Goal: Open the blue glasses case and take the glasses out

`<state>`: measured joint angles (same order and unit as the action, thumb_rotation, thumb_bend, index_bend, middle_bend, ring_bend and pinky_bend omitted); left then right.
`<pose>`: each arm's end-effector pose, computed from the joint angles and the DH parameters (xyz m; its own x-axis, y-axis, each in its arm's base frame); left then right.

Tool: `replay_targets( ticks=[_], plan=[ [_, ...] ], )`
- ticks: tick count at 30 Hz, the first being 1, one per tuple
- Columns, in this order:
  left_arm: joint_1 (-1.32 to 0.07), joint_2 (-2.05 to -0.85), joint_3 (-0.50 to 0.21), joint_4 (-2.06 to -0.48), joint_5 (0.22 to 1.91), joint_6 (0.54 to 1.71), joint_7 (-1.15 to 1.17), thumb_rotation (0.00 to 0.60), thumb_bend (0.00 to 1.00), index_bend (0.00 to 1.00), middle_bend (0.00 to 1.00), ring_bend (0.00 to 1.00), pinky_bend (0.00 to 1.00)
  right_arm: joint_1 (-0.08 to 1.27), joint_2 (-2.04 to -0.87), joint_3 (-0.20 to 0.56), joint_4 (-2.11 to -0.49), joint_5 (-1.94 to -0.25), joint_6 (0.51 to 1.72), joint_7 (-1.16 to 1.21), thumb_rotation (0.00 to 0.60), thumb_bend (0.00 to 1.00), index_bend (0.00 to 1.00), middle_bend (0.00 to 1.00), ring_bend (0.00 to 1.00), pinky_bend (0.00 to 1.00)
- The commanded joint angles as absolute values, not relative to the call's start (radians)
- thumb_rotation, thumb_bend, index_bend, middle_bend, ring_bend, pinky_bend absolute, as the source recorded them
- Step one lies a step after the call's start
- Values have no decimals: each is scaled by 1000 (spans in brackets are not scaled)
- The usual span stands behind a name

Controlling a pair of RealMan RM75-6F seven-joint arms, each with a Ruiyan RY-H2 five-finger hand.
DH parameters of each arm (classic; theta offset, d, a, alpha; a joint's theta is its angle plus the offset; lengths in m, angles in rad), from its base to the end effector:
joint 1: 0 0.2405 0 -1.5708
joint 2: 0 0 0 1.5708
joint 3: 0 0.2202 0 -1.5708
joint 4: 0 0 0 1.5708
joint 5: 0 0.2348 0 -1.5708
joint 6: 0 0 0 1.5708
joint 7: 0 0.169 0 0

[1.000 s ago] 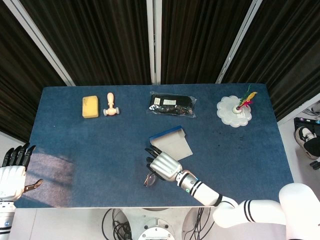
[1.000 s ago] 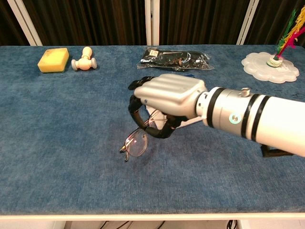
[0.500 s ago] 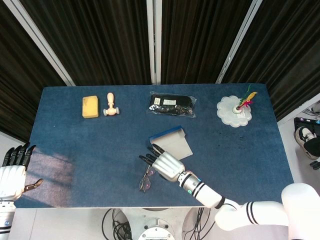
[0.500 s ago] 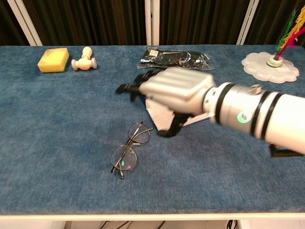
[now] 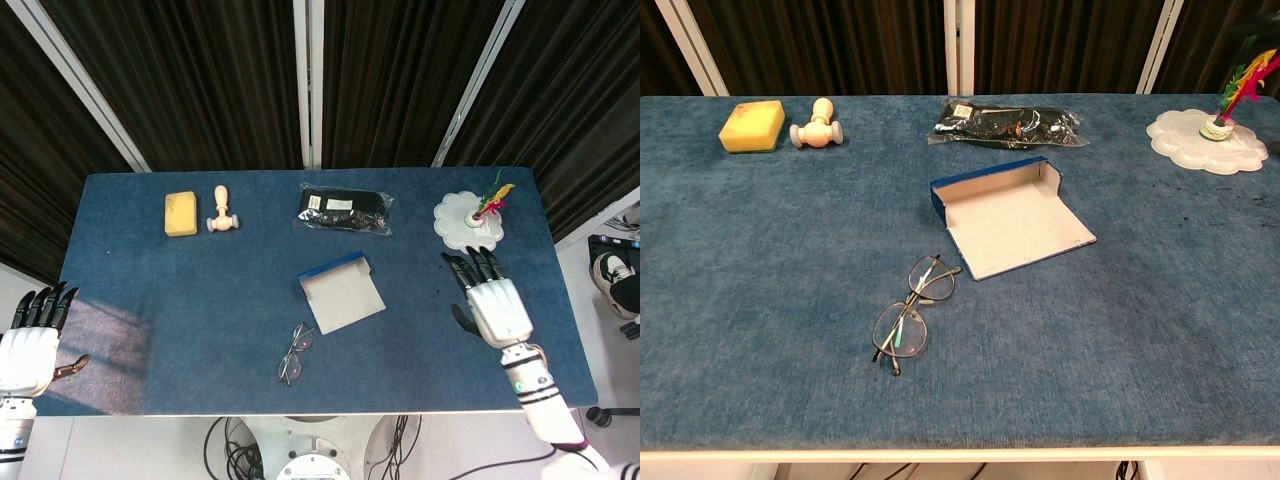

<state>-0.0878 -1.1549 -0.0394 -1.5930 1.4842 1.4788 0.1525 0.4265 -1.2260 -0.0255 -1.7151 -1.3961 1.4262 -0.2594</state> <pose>-0.2914 0.2037 0.1101 0.5151 0.0195 0.8569 0.8571 0.0015 -0.5152 -0.1975 -0.2633 0.0629 0.4611 -0.0174 0.8872 -0.8611 -0.2500 0.4427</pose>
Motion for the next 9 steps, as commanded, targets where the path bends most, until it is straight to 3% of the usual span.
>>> replay_targets(
  ticks=[1, 9],
  plan=[
    [-84, -1157, -38, -1607, 1481, 1486, 174, 600, 29, 85, 19, 0, 0, 315, -1176, -80, -1691, -1460, 1536, -157, 600, 303, 0, 111, 0, 0],
    [-66, -1157, -34, -1625, 1461, 1497, 196, 600, 28, 85, 19, 0, 0, 210, -1170, -99, -1620, -1485, 1591, -38, 600, 302, 0, 100, 0, 0]
  ],
)
